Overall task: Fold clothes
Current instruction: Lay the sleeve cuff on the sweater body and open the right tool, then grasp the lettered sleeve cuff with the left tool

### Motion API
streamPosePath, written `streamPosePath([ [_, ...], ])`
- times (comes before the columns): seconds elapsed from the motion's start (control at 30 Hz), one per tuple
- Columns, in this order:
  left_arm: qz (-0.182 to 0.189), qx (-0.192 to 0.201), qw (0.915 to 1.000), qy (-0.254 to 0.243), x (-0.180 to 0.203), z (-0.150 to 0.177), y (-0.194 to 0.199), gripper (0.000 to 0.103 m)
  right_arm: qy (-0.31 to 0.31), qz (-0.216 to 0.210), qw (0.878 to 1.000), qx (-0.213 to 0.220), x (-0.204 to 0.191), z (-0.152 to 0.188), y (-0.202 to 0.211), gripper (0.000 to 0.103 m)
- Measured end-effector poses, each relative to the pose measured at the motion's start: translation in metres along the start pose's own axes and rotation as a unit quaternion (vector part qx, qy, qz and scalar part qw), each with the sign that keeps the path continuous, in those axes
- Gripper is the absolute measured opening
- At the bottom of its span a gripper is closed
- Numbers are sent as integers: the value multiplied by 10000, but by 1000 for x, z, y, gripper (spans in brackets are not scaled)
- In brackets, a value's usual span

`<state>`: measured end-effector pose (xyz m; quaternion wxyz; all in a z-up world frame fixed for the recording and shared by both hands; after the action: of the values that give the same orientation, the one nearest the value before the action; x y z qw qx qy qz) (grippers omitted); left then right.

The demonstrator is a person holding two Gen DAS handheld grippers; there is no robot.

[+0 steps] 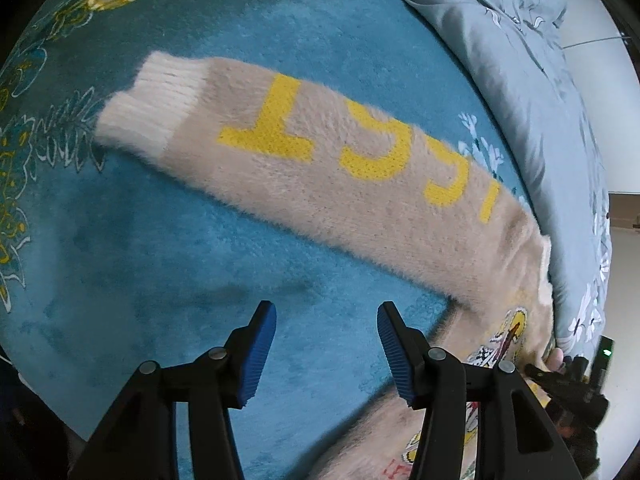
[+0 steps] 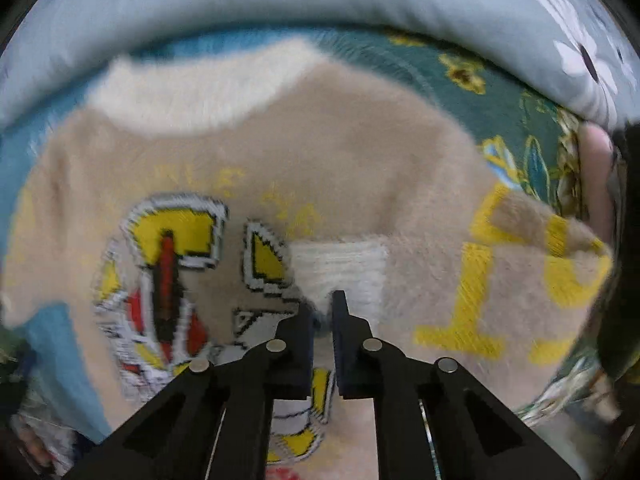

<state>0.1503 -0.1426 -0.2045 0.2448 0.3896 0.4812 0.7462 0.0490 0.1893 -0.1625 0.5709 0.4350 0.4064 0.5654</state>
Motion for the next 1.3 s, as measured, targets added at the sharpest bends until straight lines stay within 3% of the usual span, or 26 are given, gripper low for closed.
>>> streamPosePath([
  [0.1,6,20,10000,41,-3,-2,1,57,-206,-844,9958,291,4,3,37,7],
  [0.2,33,48,9999,132,-11,-6,4,57,-219,-1704,9838,514,-6,2,75,7],
  [0.3,68,141,9996,218,-16,-10,10,57,27,-2268,9714,708,-44,-10,115,7],
  [0.43,118,306,9986,420,-26,-19,19,57,842,-2638,9579,759,-125,-28,149,7],
  [0.5,158,378,9975,574,-33,-24,22,57,1170,-2619,9558,643,-162,-33,144,7],
  [0.63,266,538,9944,873,-46,-35,29,57,1396,-2320,9624,211,-205,-47,93,7],
  [0.83,509,686,9841,1561,-73,-50,28,57,1194,-1659,9788,-111,-212,-58,26,7],
  [1.0,829,791,9713,2084,-93,-60,27,57,1043,-1553,9823,-93,-205,-54,27,10],
  [1.13,1102,913,9596,2423,-103,-68,26,57,966,-1689,9808,136,-195,-44,54,10],
  [1.3,1299,938,9467,2794,-111,-77,24,55,639,-1722,9826,261,-155,-14,80,10],
])
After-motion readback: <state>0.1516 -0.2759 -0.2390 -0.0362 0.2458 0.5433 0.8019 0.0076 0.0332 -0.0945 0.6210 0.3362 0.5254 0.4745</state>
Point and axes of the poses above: each gripper's, at about its wrist camera, not at the fingertips, and y roughly against the way its jaws point, x to its right, z to its underside, the point moved 7 cm from there along -y, roughly the way its jaws point, and after that the axes turned 9 degrees about -x, right-handed, at the moved point
